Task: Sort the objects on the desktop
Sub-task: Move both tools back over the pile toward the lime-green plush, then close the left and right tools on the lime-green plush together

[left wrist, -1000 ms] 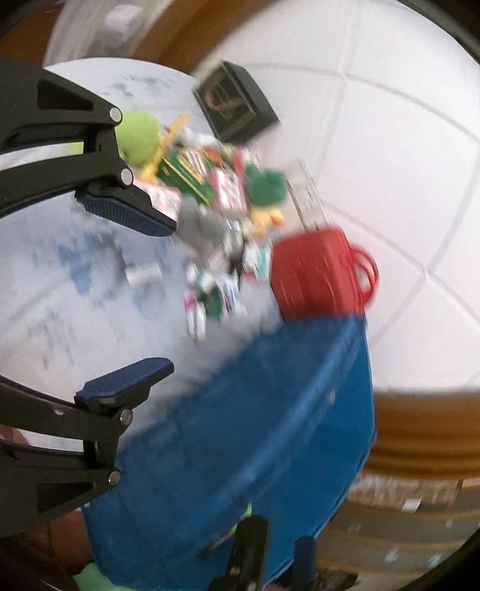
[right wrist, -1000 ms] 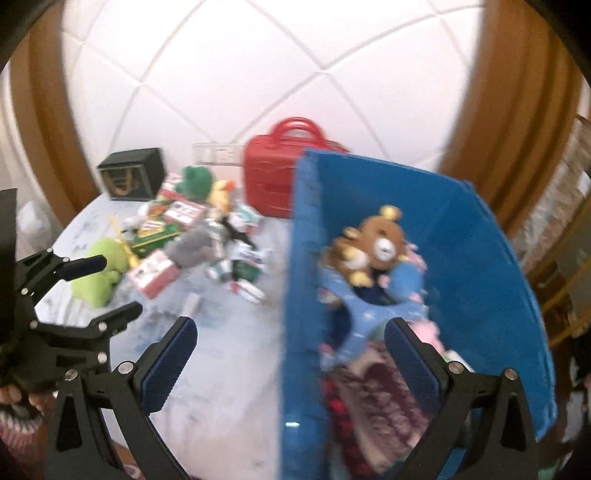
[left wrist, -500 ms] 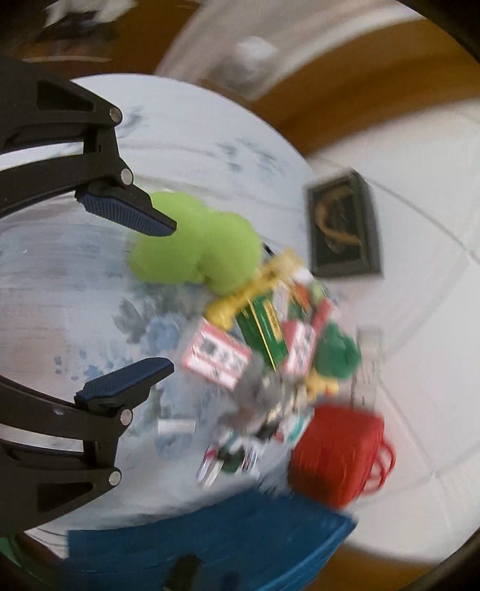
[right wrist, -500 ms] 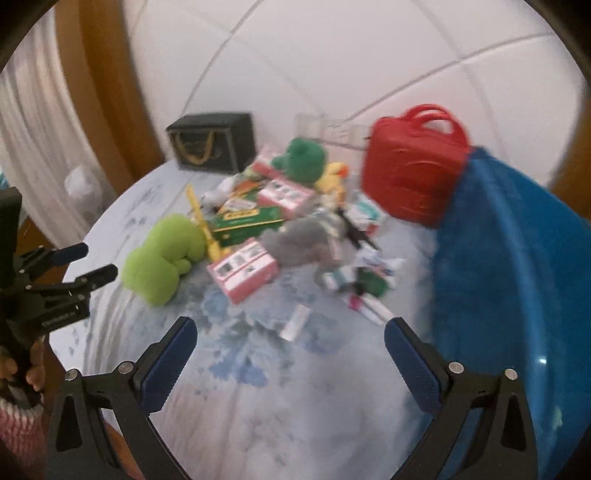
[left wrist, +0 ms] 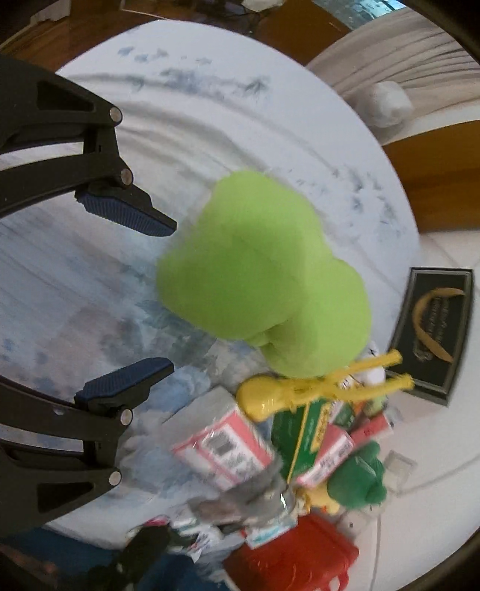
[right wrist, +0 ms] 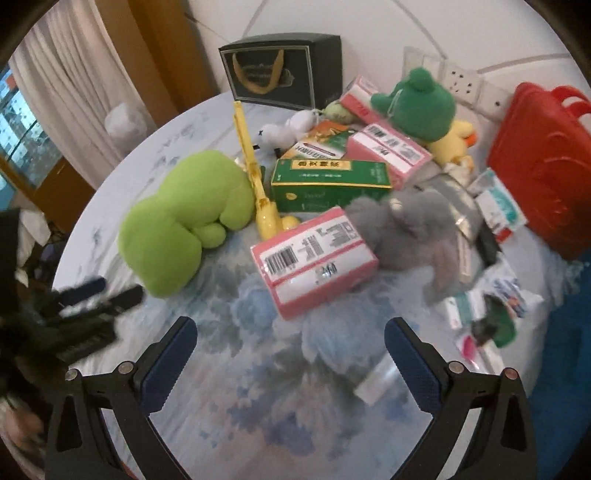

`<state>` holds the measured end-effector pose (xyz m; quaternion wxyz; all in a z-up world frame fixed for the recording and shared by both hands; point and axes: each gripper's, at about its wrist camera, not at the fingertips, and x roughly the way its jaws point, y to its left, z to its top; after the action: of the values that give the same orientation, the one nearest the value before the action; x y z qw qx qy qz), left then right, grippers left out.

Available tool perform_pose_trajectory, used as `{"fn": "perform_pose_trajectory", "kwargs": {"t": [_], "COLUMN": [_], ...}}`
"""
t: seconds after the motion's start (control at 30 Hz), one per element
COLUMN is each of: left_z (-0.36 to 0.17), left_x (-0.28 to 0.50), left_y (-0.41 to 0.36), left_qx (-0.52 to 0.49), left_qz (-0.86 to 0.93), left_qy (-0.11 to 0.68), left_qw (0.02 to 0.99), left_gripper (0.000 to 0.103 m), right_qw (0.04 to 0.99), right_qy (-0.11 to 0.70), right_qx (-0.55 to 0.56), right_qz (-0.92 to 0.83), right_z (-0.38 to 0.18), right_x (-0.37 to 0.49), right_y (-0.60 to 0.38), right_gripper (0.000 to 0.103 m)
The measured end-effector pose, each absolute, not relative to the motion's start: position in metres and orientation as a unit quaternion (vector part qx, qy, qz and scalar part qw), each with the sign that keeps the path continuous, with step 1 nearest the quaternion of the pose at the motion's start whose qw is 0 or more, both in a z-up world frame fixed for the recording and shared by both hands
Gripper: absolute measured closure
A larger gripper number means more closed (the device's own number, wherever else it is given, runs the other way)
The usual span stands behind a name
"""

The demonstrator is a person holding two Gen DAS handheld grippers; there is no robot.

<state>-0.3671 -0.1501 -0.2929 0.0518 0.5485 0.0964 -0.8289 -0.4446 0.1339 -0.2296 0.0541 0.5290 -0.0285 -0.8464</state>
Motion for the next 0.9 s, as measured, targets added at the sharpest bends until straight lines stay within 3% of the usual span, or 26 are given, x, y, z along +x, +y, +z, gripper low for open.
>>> {"fn": "perform_pose_trajectory", "kwargs": {"t": [0.23, 0.4, 0.6, 0.9], "left_z": [-0.342, -0.327, -0.311, -0.310], "left_x": [-0.396, -0.402, -0.420, -0.413], "left_y": [-0.192, -0.245, -0.295, -0.253], "left_qx": [0.568, 0.534, 0.529, 0.521], "left_qz": [-0.814, -0.840, -0.841, -0.853], "left_qy": [0.104, 0.038, 0.032, 0.013], "left_qw": [0.063, 0.093, 0.105, 0.015], "left_gripper": [0.031, 0.007, 0.007, 0.007], "right_qw": [0.072, 0.092, 0.112, 0.103], "right_qy": [0.003, 0.008, 0.008, 0.008], "right_qx": [0.544, 0.560, 0.558, 0.557], "right_qz": [-0.836, -0.824, -0.822, -0.824], "right_z": [-0.262, -0.284, -0.292, -0.296], "right_x": [-0.487, -0.513, -0.540, -0.562], "right_y": [0.102, 0.069, 0.026, 0.009], "right_gripper": [0.000, 0.000, 0.000, 0.000]}}
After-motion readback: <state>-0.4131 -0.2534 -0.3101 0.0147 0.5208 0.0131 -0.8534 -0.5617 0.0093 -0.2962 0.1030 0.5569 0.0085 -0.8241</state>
